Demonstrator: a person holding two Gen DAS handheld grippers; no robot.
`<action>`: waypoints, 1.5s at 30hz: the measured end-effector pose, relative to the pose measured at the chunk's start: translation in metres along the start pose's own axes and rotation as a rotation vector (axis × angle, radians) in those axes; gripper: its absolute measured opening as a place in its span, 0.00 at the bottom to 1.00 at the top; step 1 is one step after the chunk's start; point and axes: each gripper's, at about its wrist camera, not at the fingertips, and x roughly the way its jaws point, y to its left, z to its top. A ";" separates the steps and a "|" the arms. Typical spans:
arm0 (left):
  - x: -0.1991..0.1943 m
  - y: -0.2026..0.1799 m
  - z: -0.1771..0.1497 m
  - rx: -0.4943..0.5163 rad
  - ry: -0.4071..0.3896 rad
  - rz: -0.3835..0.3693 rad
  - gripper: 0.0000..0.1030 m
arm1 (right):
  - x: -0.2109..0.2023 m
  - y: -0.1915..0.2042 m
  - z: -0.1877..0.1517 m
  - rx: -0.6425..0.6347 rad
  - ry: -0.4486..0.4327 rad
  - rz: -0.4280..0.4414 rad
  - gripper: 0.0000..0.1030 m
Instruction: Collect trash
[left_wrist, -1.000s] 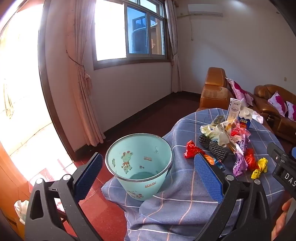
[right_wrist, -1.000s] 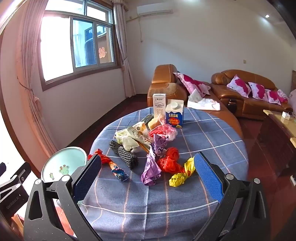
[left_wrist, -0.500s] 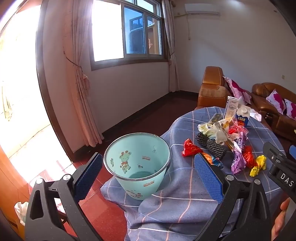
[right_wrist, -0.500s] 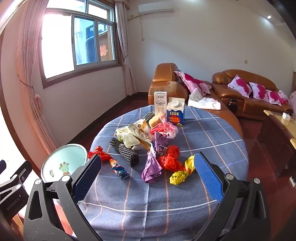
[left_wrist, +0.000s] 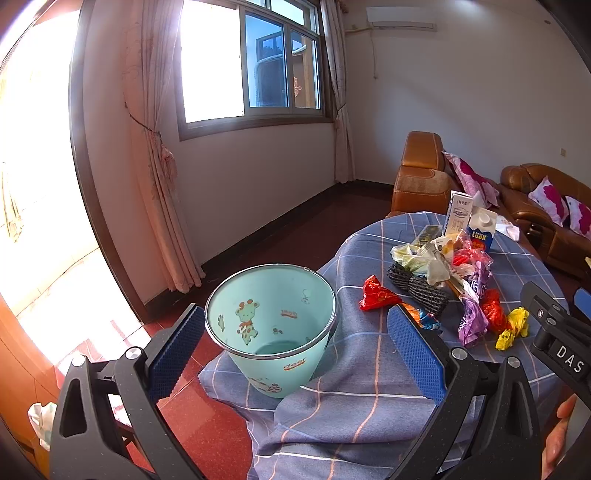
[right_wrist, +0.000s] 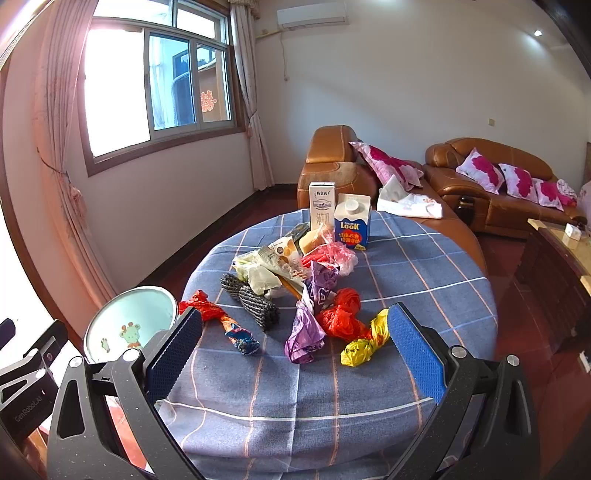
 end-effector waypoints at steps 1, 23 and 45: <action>0.000 0.000 0.000 0.000 0.000 0.000 0.94 | 0.000 0.000 0.000 0.000 0.000 0.000 0.96; 0.000 -0.001 0.000 0.001 -0.002 0.000 0.94 | -0.001 -0.002 0.001 0.002 -0.003 0.002 0.96; -0.001 -0.001 0.000 0.001 -0.002 0.000 0.94 | 0.001 0.002 -0.002 0.011 0.003 0.009 0.96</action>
